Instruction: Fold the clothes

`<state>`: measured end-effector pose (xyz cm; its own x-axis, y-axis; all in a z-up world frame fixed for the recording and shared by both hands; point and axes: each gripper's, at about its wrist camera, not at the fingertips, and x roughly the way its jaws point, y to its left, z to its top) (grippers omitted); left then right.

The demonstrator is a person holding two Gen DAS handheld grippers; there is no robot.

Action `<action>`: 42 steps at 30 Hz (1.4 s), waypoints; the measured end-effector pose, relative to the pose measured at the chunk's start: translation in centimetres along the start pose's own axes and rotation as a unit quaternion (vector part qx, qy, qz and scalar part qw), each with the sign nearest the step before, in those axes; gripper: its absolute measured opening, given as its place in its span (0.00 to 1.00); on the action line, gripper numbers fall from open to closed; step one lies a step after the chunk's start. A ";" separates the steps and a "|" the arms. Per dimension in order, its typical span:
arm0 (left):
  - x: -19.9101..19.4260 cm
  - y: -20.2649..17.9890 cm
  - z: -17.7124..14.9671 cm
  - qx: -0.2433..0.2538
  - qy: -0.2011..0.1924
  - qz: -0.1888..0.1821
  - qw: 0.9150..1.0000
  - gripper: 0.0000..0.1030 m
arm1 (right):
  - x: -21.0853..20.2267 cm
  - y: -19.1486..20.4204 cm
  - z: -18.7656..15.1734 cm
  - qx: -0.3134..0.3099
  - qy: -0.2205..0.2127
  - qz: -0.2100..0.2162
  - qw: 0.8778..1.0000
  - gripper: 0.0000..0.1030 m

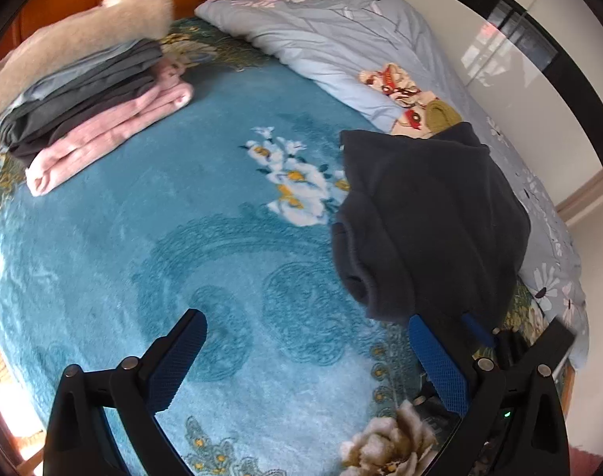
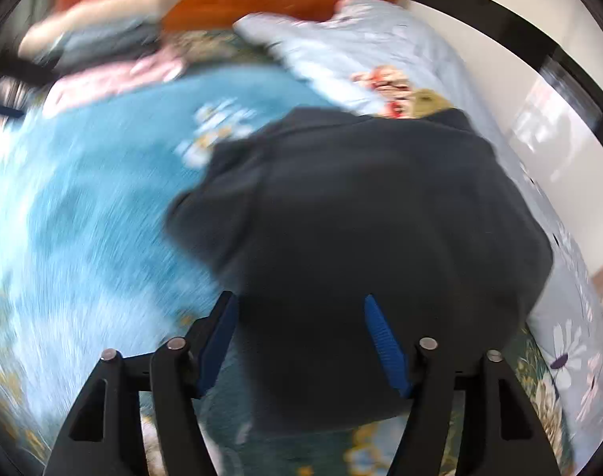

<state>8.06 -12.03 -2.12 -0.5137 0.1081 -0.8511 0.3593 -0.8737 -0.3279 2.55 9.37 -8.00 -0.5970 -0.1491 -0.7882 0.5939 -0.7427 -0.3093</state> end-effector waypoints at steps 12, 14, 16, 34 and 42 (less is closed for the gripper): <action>-0.2 1.4 -0.6 -0.022 -0.004 0.000 1.000 1.00 | 0.4 -0.8 -0.7 -0.017 -0.036 -0.212 0.977 0.70; -0.1 1.1 -0.7 -0.020 -0.003 -0.003 1.000 1.00 | 0.2 -1.2 -0.7 -0.010 -0.037 -0.221 0.975 0.70; 0.0 0.9 -0.9 -0.016 0.000 -0.004 1.000 1.00 | 0.5 -0.2 -0.6 -0.018 -0.031 -0.208 0.977 0.70; -1.5 2.5 -1.7 -0.029 -0.013 -0.002 0.999 1.00 | 4.2 1.1 2.7 -0.058 -0.014 -0.229 0.972 0.52; -2.4 3.2 -1.9 -0.048 -0.018 -0.034 0.998 1.00 | 0.7 -4.5 6.5 -0.009 -0.042 -0.284 0.958 0.11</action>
<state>11.91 -14.20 -1.87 -0.5659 0.1472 -0.8112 0.3945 -0.8156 -0.4232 -4.08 8.38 -3.67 -0.8674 0.2233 -0.4447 0.1689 -0.7085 -0.6852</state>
